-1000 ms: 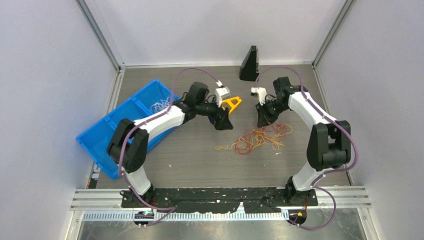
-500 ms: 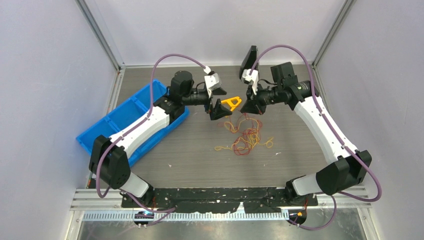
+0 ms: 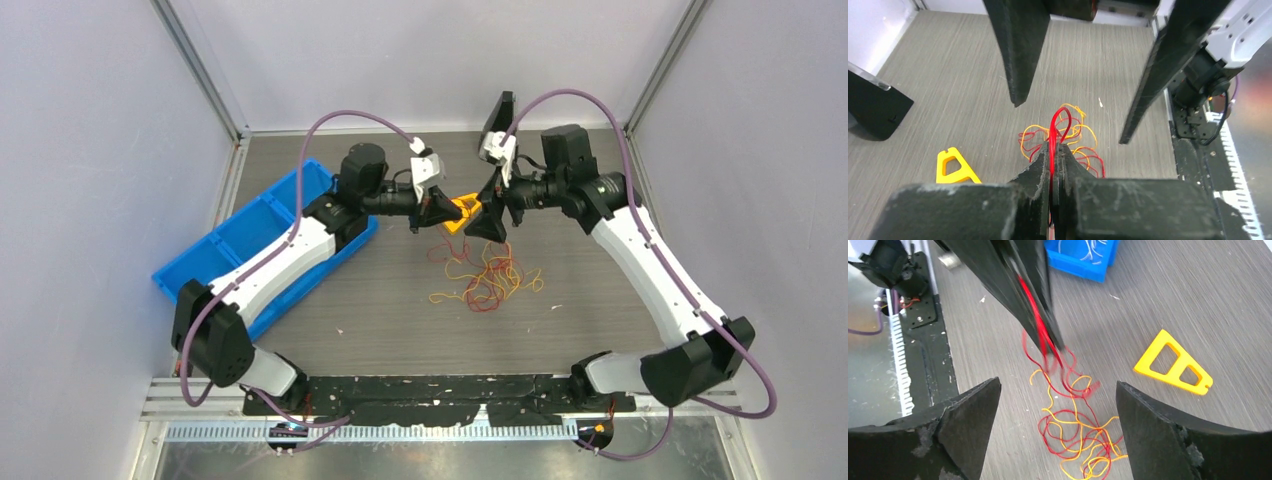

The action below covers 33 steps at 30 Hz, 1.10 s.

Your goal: Untangle the cables

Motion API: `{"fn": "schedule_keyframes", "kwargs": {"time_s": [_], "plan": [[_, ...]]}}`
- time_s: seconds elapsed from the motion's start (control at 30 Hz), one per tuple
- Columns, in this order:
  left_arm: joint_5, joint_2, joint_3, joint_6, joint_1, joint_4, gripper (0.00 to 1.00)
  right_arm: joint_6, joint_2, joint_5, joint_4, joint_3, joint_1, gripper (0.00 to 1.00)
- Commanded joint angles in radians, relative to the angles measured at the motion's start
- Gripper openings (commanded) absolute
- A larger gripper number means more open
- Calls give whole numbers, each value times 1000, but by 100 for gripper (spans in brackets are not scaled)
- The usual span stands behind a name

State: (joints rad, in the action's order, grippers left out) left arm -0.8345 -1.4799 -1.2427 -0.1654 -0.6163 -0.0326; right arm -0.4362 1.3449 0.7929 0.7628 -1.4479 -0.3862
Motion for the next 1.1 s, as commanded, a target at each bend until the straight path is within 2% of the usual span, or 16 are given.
{"fn": "schedule_keyframes", "kwargs": {"time_s": [0.0, 0.17, 0.3, 0.4, 0.43, 0.47, 0.5, 0.57, 0.67, 0.87, 1.07], "plan": [[-35, 99, -49, 133, 27, 64, 0, 125, -111, -43, -248, 191, 35, 93], [-27, 85, -90, 303, 65, 134, 0, 322, -175, -85, -716, 490, 13, 97], [-35, 81, -126, 429, 95, 181, 0, 373, -114, -236, -900, 600, -43, 97], [-38, 98, -169, 477, 110, 195, 0, 365, -33, -269, -1000, 646, -51, 90], [-39, 103, -185, 490, 114, 195, 0, 358, 19, -266, -1014, 645, -51, 83], [-42, 111, -201, 500, 119, 195, 0, 347, 48, -266, -1011, 639, -51, 79], [-42, 118, -217, 508, 125, 194, 0, 340, 100, -272, -991, 625, -50, 69], [-28, 132, -249, 522, 146, 191, 0, 291, 159, -276, -937, 610, -37, 55], [-9, 144, -315, 574, 202, 199, 0, 310, 204, -236, -915, 627, -3, 39], [0, 153, -515, 639, 312, 174, 0, 354, 320, -235, -755, 548, 6, 31], [71, 177, -636, 666, 432, 108, 0, 377, 392, -235, -607, 464, 6, 31]]}}
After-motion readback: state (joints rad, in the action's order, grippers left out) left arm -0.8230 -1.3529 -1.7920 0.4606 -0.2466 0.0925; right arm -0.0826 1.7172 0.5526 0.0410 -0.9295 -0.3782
